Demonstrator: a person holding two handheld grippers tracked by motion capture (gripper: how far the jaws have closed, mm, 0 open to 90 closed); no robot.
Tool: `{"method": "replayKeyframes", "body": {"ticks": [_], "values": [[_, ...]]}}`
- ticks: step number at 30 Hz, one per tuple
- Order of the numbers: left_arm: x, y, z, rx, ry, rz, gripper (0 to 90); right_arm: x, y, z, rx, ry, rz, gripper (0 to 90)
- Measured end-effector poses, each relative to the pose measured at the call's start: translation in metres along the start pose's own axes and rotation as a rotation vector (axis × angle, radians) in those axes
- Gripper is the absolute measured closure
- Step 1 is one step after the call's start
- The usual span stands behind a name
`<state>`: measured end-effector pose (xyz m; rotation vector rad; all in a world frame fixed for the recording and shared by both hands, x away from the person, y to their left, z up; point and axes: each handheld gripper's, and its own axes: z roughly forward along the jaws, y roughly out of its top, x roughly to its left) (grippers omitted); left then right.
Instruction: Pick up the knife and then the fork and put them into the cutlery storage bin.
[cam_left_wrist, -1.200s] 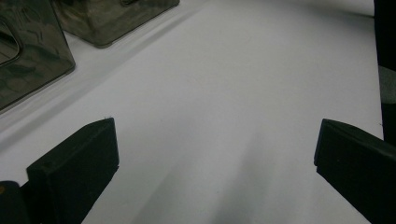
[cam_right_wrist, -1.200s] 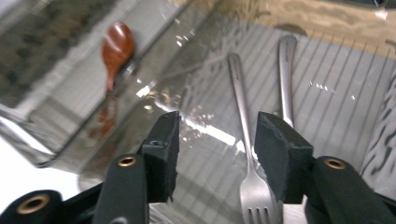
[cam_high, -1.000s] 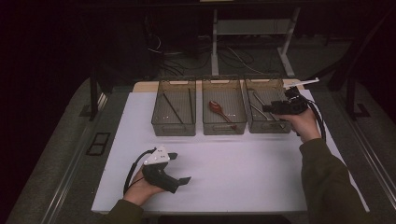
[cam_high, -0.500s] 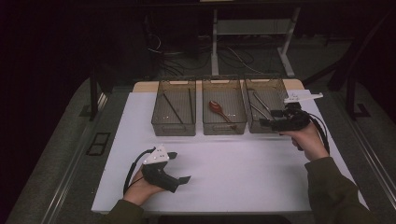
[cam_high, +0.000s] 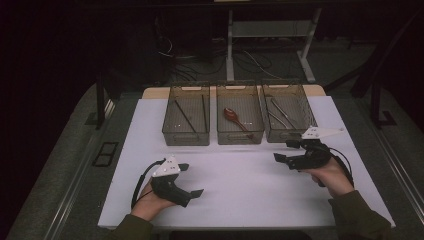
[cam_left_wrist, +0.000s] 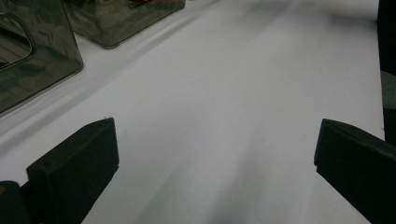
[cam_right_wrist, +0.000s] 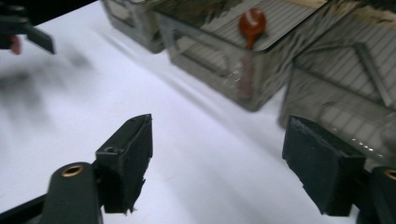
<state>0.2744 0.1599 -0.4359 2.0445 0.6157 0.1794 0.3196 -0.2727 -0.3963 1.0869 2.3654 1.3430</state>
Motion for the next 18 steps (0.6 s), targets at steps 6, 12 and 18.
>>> {"method": "replayKeyframes", "body": {"ticks": [6, 12, 18], "values": [[-0.001, 0.0, -0.001, -0.007, -0.001, -0.001, 0.0, 0.013, -0.022, -0.004, -0.018, -0.008, 0.005, 20.7], [-0.001, 0.0, -0.001, -0.007, -0.001, -0.003, 0.0, 0.018, -0.045, -0.01, -0.046, -0.018, 0.007, 19.9], [-0.001, 0.0, -0.001, -0.006, 0.001, 0.0, 0.0, 0.019, -0.061, -0.019, -0.066, -0.045, 0.009, 18.9]]}}
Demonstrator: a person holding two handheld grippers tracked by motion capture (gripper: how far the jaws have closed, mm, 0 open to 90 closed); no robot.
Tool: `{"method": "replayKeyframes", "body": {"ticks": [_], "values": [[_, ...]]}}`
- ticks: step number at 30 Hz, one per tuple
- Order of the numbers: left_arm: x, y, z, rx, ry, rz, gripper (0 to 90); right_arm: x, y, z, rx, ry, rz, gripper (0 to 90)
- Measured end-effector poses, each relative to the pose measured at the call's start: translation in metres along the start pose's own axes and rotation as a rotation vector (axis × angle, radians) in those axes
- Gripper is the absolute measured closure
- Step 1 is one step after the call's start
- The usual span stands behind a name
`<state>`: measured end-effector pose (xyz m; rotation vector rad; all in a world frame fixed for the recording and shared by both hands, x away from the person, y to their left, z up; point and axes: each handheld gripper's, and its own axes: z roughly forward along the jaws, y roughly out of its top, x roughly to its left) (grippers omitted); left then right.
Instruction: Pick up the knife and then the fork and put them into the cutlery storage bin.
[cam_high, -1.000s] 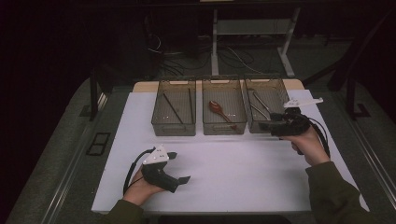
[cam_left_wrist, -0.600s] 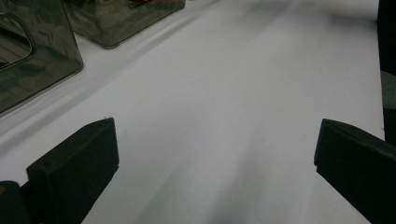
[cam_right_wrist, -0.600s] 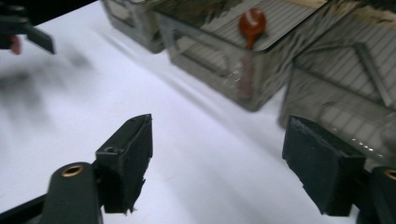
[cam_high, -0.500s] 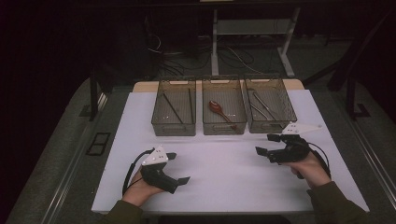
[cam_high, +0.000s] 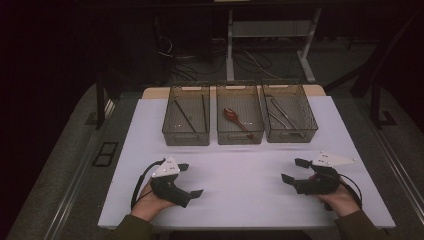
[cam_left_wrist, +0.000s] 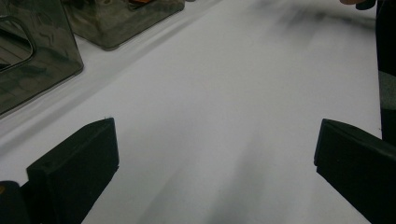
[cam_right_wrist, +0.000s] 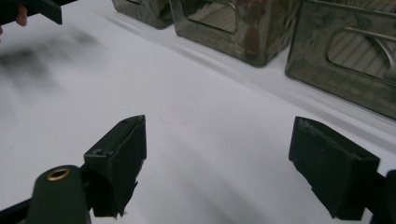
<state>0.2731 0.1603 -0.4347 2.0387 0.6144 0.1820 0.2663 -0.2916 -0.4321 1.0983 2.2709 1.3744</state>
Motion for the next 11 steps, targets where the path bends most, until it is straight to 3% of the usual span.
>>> {"method": "replayKeyframes", "body": {"ticks": [3, 7, 11], "values": [[0.0, 0.0, 0.0, 0.002, 0.0, 0.003, 0.0, -0.003, -0.006, -0.005, 0.003, -0.022, -0.003, 18.9], [0.0, 0.0, 0.0, 0.002, 0.003, 0.005, 0.0, -0.007, -0.012, -0.01, 0.01, -0.021, 0.022, 18.9], [0.0, 0.0, 0.0, 0.007, 0.005, 0.007, 0.0, -0.006, -0.013, -0.011, 0.009, -0.022, 0.015, 18.8]]}}
